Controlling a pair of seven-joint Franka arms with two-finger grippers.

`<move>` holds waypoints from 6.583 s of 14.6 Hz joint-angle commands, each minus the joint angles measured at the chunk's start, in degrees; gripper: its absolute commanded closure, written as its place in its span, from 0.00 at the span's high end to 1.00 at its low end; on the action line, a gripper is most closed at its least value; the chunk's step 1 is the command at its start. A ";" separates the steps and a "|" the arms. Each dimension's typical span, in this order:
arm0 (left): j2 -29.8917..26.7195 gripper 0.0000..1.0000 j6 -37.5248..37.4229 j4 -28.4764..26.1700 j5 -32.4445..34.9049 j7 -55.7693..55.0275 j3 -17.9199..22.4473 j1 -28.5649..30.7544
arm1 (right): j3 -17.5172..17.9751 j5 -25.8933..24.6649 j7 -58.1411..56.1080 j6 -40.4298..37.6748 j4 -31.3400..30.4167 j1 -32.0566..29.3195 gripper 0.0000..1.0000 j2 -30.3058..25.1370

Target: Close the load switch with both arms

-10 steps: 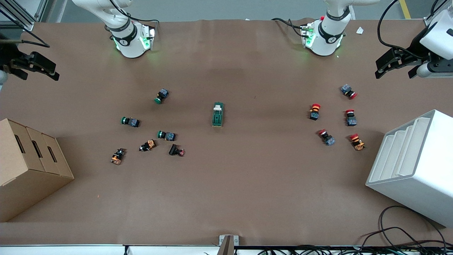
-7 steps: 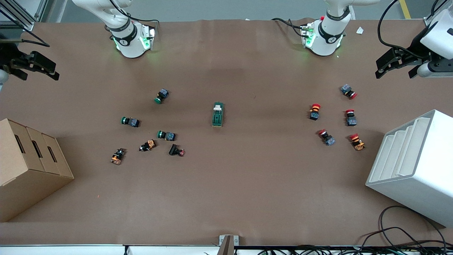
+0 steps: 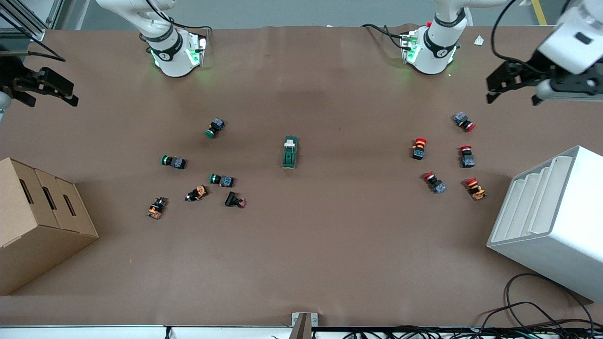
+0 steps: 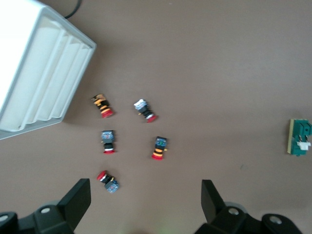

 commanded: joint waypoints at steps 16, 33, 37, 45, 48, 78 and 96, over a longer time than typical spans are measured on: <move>15.93 1.00 24.22 -9.42 18.86 -61.21 -31.14 -11.81 | -0.12 -0.65 -0.82 0.55 1.54 -0.38 1.00 3.67; 45.48 0.99 28.45 -12.31 81.09 -115.37 -30.79 -32.66 | 0.23 10.68 46.88 9.07 -1.10 15.60 1.00 19.66; 46.63 0.99 27.92 -15.82 88.12 -119.33 -30.61 -32.76 | 0.23 13.67 57.52 14.33 -1.53 20.70 1.00 22.91; 51.37 0.99 26.70 -18.91 103.86 -129.17 -26.31 -35.38 | 0.23 18.07 70.44 31.73 -8.12 32.74 1.00 28.54; 53.31 0.99 25.20 -18.38 108.62 -135.32 -24.20 -37.15 | 0.32 18.16 70.98 37.01 -9.45 37.66 1.00 31.87; 57.35 0.99 21.24 -14.16 112.50 -139.82 -18.22 -43.30 | 0.05 20.88 75.03 54.70 -9.28 43.92 1.00 40.76; 57.62 0.99 21.24 -14.69 112.24 -139.65 -17.43 -42.95 | -0.12 20.44 70.30 59.34 -2.51 41.90 1.00 47.79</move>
